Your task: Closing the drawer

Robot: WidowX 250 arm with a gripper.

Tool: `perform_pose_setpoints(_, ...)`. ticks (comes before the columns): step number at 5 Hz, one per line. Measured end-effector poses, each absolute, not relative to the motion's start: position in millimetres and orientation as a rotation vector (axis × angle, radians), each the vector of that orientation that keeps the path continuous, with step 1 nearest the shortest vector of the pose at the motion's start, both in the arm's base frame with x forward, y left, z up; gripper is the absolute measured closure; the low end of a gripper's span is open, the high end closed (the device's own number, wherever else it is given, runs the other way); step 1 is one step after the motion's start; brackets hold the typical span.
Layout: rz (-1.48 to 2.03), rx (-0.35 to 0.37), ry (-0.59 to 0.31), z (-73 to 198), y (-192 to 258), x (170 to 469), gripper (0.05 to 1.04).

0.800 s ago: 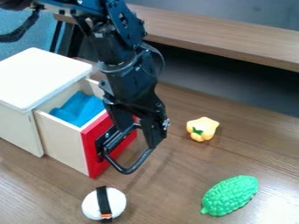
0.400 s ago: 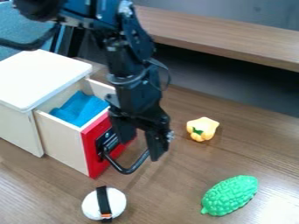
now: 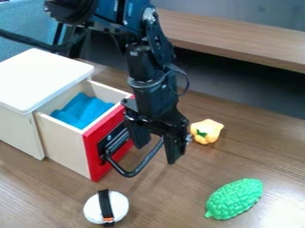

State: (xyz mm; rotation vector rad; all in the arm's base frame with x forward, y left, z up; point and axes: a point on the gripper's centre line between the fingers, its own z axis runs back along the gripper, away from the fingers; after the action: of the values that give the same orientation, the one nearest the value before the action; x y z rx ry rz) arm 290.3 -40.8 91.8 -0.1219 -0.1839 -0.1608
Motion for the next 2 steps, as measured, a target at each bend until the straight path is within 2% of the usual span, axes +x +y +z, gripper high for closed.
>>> perform_pose_setpoints(2, -0.073, -0.116, -0.151, 88, -21, 299, 0.084)
